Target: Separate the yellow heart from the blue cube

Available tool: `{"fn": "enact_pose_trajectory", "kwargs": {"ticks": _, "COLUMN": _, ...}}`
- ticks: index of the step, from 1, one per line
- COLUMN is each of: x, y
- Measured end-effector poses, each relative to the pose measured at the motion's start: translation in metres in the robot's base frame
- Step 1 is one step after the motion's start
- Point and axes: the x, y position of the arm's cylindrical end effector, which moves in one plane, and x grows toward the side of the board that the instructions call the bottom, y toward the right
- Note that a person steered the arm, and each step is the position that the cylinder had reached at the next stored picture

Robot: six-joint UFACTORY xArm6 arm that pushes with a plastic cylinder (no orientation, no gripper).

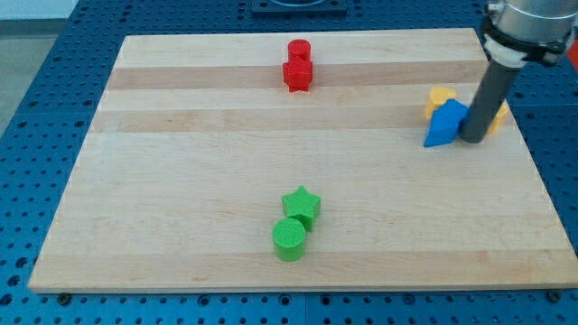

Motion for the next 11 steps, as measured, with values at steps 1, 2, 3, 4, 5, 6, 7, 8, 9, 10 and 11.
{"fn": "enact_pose_trajectory", "kwargs": {"ticks": 1, "x": 0.000, "y": -0.012}}
{"fn": "enact_pose_trajectory", "kwargs": {"ticks": 2, "x": 0.003, "y": 0.004}}
{"fn": "enact_pose_trajectory", "kwargs": {"ticks": 3, "x": 0.014, "y": 0.070}}
{"fn": "enact_pose_trajectory", "kwargs": {"ticks": 4, "x": -0.001, "y": 0.085}}
{"fn": "enact_pose_trajectory", "kwargs": {"ticks": 5, "x": -0.005, "y": 0.085}}
{"fn": "enact_pose_trajectory", "kwargs": {"ticks": 6, "x": -0.011, "y": 0.084}}
{"fn": "enact_pose_trajectory", "kwargs": {"ticks": 7, "x": -0.006, "y": 0.084}}
{"fn": "enact_pose_trajectory", "kwargs": {"ticks": 8, "x": -0.003, "y": 0.076}}
{"fn": "enact_pose_trajectory", "kwargs": {"ticks": 9, "x": -0.005, "y": 0.054}}
{"fn": "enact_pose_trajectory", "kwargs": {"ticks": 10, "x": -0.018, "y": 0.018}}
{"fn": "enact_pose_trajectory", "kwargs": {"ticks": 11, "x": -0.053, "y": -0.014}}
